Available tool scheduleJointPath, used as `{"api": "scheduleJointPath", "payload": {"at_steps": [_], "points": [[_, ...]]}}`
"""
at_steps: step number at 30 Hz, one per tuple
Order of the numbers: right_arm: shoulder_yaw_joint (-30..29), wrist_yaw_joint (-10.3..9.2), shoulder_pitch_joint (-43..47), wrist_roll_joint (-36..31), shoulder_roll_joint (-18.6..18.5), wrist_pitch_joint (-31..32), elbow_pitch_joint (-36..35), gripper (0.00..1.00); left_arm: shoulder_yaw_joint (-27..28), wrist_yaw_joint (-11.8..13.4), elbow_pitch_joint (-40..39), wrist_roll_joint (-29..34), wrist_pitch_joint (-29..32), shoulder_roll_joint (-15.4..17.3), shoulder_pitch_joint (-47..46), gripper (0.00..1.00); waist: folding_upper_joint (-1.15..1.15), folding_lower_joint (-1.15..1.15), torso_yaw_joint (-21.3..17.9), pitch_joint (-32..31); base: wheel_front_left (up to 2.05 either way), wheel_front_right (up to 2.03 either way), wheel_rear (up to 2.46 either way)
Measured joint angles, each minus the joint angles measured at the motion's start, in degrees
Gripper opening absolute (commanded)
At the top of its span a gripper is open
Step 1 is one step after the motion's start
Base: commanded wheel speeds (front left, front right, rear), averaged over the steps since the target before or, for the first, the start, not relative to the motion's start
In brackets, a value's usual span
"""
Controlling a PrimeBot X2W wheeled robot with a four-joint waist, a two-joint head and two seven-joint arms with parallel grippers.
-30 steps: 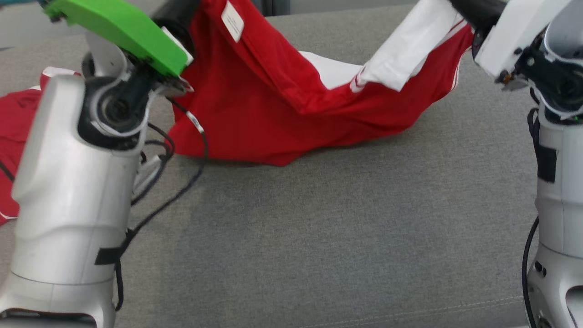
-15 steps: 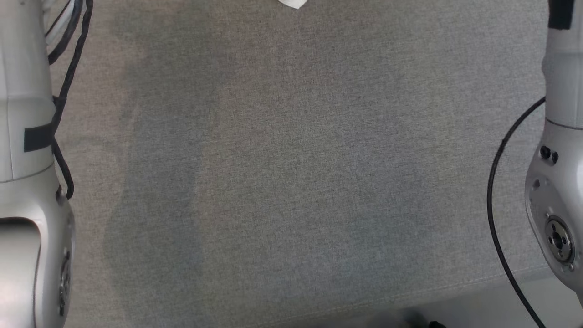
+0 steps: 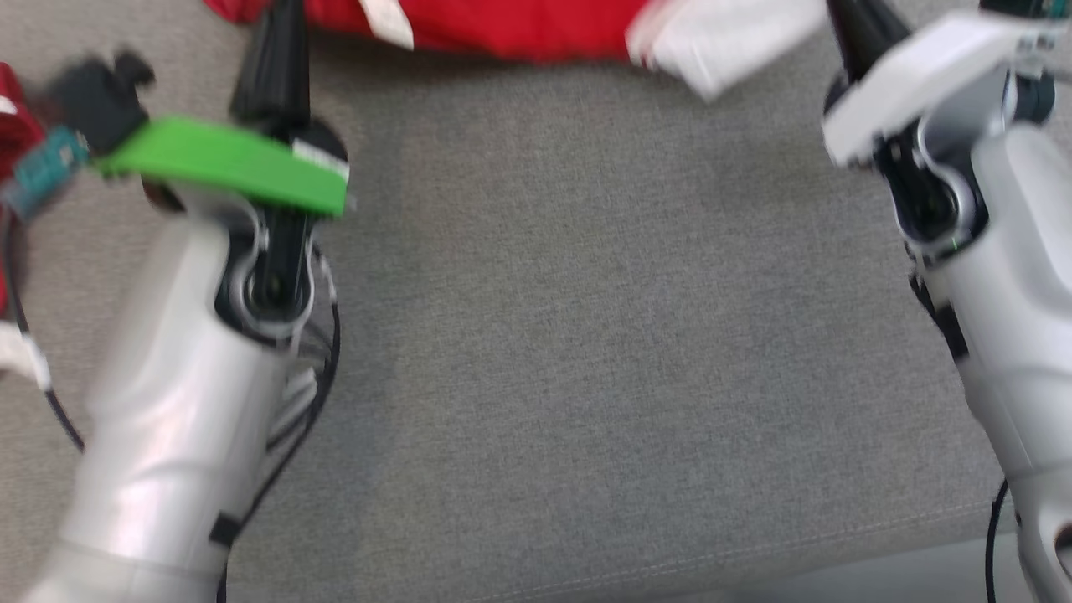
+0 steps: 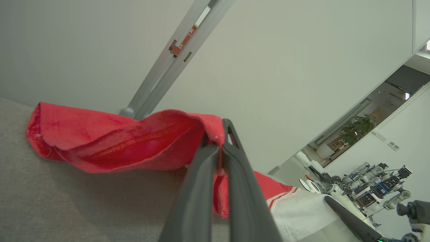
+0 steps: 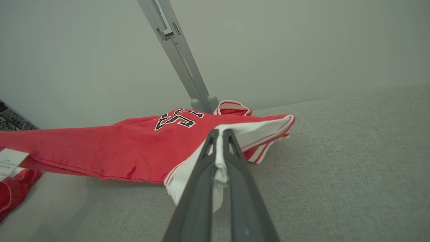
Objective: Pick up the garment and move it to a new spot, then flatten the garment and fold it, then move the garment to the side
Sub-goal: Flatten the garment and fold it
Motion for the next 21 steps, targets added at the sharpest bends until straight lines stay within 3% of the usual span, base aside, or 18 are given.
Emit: {"api": "scheduleJointPath", "payload": {"at_steps": [5, 9, 16, 21], "points": [[-2.29, 0.0, 14.41, 4.05, -3.92, 7.81, -7.35, 0.0, -1.04, 0.01, -1.04, -1.75, -0.18, 1.98, 12.83, 0.0, 0.0, 0.0, 1.19, -4.73, 0.0, 0.0, 0.0], [-6.33, 0.0, 23.07, 3.74, -4.69, 11.4, -13.22, 0.0, -2.8, 0.0, -2.37, -2.7, 0.13, 3.08, 20.18, 0.0, 0.0, 0.0, 2.17, -7.97, 0.0, 0.0, 0.0], [-15.8, -0.01, 34.37, -2.98, -1.46, 18.04, -20.05, 0.0, -4.53, 1.54, -3.97, -3.69, 3.03, 5.35, 29.03, 0.0, 0.0, 0.0, 4.63, -12.17, 0.0, 0.0, 0.0], [-20.53, 0.0, 41.83, -6.95, 3.21, 25.69, -26.62, 0.0, -6.14, 3.72, -5.58, -4.33, 6.12, 6.64, 33.76, 0.0, 0.0, 0.0, 6.31, -14.67, 0.0, 0.0, 0.0]]}}
